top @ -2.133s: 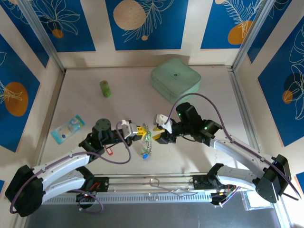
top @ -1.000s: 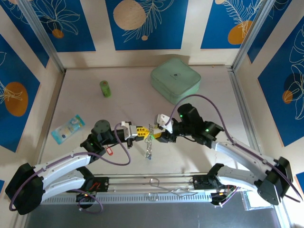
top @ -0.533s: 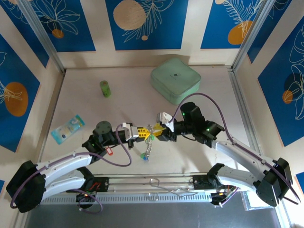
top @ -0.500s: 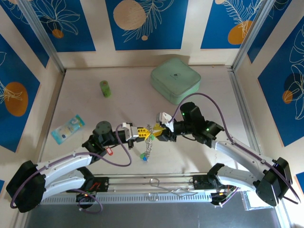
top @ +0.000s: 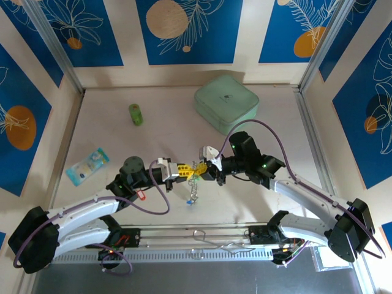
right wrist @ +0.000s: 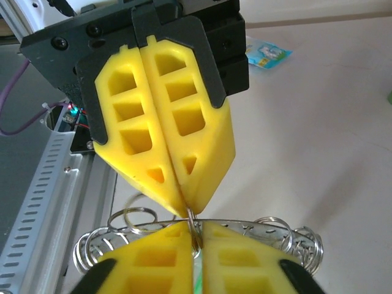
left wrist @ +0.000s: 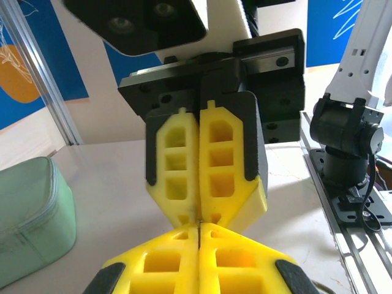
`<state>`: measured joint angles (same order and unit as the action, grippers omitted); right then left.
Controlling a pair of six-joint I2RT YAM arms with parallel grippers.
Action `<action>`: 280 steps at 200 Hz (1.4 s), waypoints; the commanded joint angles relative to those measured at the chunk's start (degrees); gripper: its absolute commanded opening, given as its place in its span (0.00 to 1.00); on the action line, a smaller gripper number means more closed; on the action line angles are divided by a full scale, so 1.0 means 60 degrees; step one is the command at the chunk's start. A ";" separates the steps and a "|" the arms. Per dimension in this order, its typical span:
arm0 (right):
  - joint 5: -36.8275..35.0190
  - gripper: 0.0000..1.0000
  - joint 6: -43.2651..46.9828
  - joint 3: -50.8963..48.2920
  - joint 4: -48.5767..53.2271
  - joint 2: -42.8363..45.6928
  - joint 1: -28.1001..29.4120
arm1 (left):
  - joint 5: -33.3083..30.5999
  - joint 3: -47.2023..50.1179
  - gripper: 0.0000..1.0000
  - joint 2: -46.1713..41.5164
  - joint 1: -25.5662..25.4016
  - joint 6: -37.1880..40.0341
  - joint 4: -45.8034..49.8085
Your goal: Put the keys on the keyring
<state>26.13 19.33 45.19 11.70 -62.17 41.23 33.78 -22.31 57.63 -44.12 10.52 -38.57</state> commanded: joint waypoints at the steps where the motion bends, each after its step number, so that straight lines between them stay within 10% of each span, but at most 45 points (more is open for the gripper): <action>1: 0.0358 0.00 0.0029 0.0149 -0.0055 -0.0028 0.0057 | 0.0098 -0.0112 0.00 -0.0095 -0.0131 -0.0049 -0.0456; 13: 0.0234 0.00 0.0126 0.0210 0.0085 0.0034 0.0055 | -0.0135 -0.0234 0.00 -0.0199 -0.0132 0.0061 0.0127; 32: -0.0088 0.00 0.0392 0.0405 0.0579 0.0093 0.0067 | -0.0235 -0.0493 0.29 -0.0476 -0.0125 0.0518 0.1506; 58: -0.0330 0.00 0.0907 0.0944 0.1653 -0.0003 0.0078 | -0.0440 -0.0859 0.33 -0.0765 -0.0129 0.1176 0.3195; 194: -0.1877 0.00 0.2321 0.2761 0.3598 -0.0911 0.1082 | -0.0484 -0.2001 0.00 -0.0130 -0.0132 0.2220 0.5240; 220: -0.0962 0.35 0.1414 0.1623 0.2359 -0.0129 0.0277 | -0.0574 -0.1460 0.00 -0.0342 -0.0131 0.1623 0.4037; 280: -0.0761 0.40 0.0116 -0.0087 0.0833 0.0364 -0.0017 | -0.0770 -0.0277 0.00 -0.0275 -0.0132 -0.0224 0.0800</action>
<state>19.07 24.08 47.05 21.26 -60.16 41.12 29.65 -24.99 56.38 -44.53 14.31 -22.22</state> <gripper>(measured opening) 0.397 0.056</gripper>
